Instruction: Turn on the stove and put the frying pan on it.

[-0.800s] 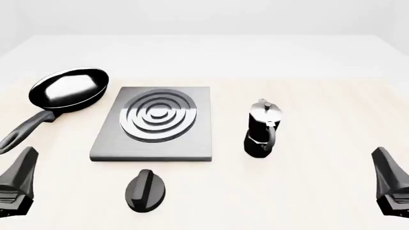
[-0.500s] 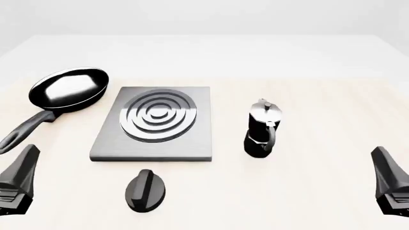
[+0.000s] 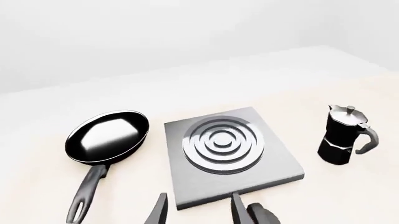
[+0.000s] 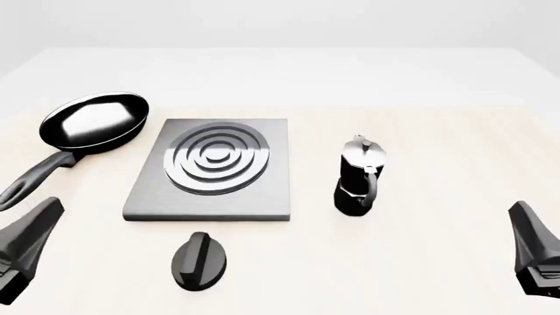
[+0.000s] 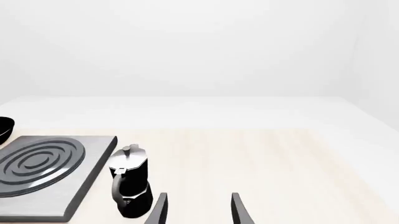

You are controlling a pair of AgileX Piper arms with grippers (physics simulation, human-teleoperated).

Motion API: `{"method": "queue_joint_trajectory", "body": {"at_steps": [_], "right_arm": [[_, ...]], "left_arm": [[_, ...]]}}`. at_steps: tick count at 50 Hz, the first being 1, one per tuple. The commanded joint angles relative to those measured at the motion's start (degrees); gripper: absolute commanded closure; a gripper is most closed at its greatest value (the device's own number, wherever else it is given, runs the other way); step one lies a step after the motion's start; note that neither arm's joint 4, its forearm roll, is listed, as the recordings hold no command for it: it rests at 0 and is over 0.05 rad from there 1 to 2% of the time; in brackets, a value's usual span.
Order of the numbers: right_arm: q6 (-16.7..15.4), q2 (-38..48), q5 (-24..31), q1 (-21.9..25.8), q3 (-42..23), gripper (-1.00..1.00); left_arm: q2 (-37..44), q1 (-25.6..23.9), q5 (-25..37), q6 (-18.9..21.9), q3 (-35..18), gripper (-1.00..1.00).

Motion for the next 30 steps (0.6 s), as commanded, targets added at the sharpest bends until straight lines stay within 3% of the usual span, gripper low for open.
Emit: {"method": "queue_joint_trajectory", "body": {"at_steps": [1,25,30], "right_arm": [[0.0,-0.1,0.2,0.0,-0.1,-1.00],[0.0,-0.1,0.2,0.0,-0.1,-1.00],[0.0,-0.1,0.2,0.0,-0.1,-1.00]], "left_arm": [[7.8,-9.5,10.6,0.7,-6.8,-1.00],[13.8,-15.0,8.3,-2.2,-3.4,-1.00],[15.3,-16.9,6.3,-5.2,-2.0,-1.00]]}}
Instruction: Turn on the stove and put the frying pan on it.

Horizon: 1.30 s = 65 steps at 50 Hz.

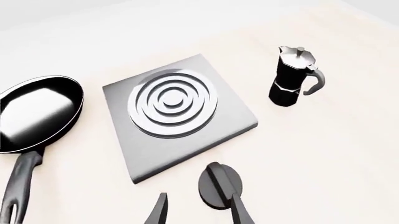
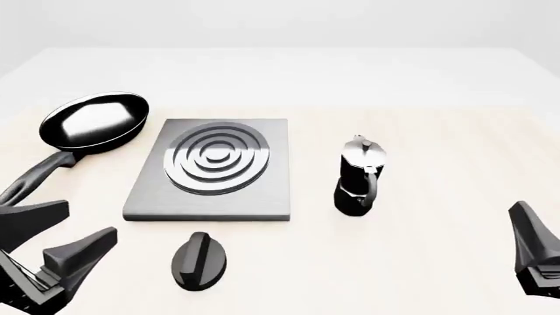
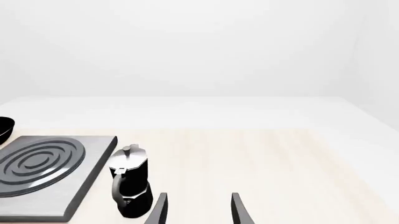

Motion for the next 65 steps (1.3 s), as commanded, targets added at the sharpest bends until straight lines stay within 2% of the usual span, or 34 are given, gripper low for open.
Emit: {"method": "queue_joint_trajectory", "body": {"at_steps": [1,6,8,16,28,44,54,65], "right_arm": [[0.0,0.0,0.0,0.0,0.0,-1.00],[0.0,0.0,0.0,0.0,0.0,-1.00],[0.0,0.0,0.0,0.0,0.0,-1.00],[0.0,0.0,0.0,0.0,0.0,-1.00],[0.0,0.0,0.0,0.0,0.0,-1.00],[0.0,0.0,0.0,0.0,0.0,-1.00],[0.0,0.0,0.0,0.0,0.0,-1.00],[0.0,0.0,0.0,0.0,0.0,-1.00]], "left_arm": [[3.1,-2.8,-2.5,-2.4,2.4,-1.00],[3.9,-3.2,-4.1,-3.4,3.2,-1.00],[4.7,-4.6,-5.4,-5.9,3.8,-1.00],[7.1,-4.5,-9.6,-5.5,6.4,-1.00],[13.5,-6.5,-18.4,-7.9,10.7,-1.00],[17.6,-7.4,-25.1,-9.7,13.9,-1.00],[26.6,-8.5,-36.2,-10.2,16.5,-1.00],[34.5,-8.4,-44.8,-10.1,18.2,-1.00]]}}
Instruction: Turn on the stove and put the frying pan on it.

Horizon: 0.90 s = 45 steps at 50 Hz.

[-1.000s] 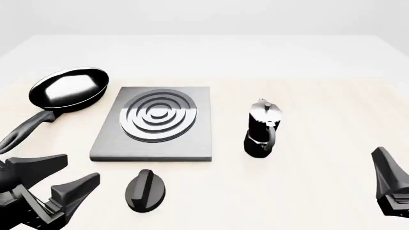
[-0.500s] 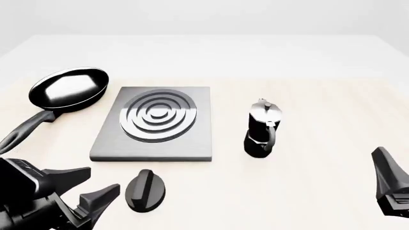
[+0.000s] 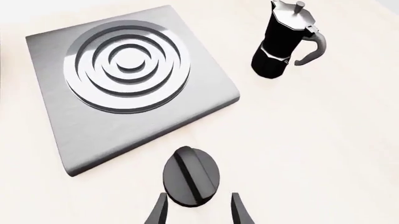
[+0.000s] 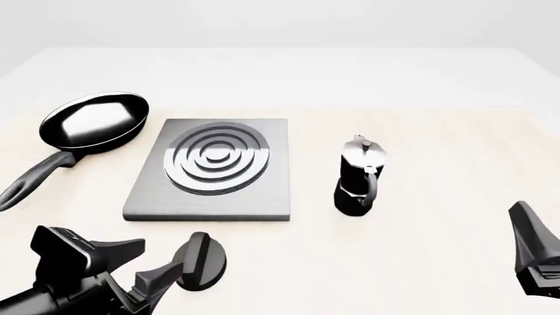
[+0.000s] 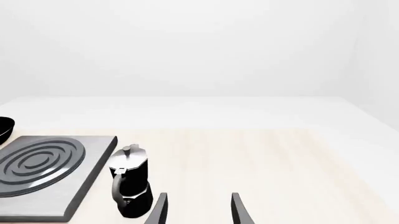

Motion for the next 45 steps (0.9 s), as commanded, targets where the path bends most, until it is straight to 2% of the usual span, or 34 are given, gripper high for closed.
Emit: {"method": "queue_joint_trajectory", "body": {"at_steps": [1,13,14,27,34,45], "right_arm": [[0.0,0.0,0.0,0.0,0.0,-1.00],[0.0,0.0,0.0,0.0,0.0,-1.00],[0.0,0.0,0.0,0.0,0.0,-1.00],[0.0,0.0,0.0,0.0,0.0,-1.00],[0.0,0.0,0.0,0.0,0.0,-1.00],[0.0,0.0,0.0,0.0,0.0,-1.00]], "left_arm": [[8.7,-0.4,-9.9,-0.5,2.2,-1.00],[16.4,-0.6,-17.4,-1.0,2.9,-1.00],[19.9,-1.5,-20.6,-2.6,2.9,-1.00],[26.9,-3.7,-27.5,-4.8,2.9,-1.00],[33.4,-6.0,-34.3,-7.6,3.0,-1.00],[37.2,-8.6,-38.6,-9.2,2.9,-1.00]]}}
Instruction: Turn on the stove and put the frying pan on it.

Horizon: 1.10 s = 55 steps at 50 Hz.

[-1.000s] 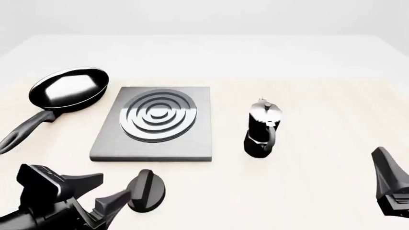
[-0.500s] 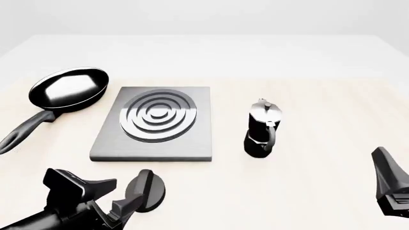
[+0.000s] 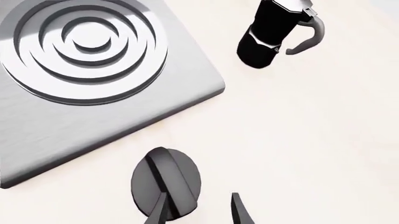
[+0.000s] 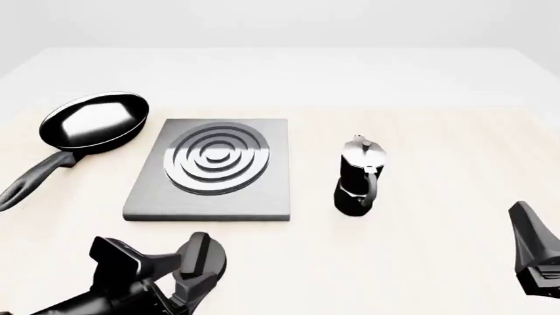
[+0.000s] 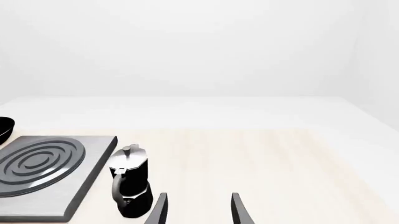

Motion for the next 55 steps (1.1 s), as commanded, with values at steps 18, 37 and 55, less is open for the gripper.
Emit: {"method": "queue_joint_trajectory", "body": {"at_steps": [18,37,55], "right_arm": [[0.0,0.0,0.0,0.0,0.0,-1.00],[0.0,0.0,0.0,0.0,0.0,-1.00],[0.0,0.0,0.0,0.0,0.0,-1.00]], "left_arm": [[5.6,-5.2,-7.3,-3.4,0.0,-1.00],[5.1,-5.2,-6.6,-2.4,-1.1,-1.00],[9.2,-4.7,-9.0,-2.3,-2.7,-1.00]]}}
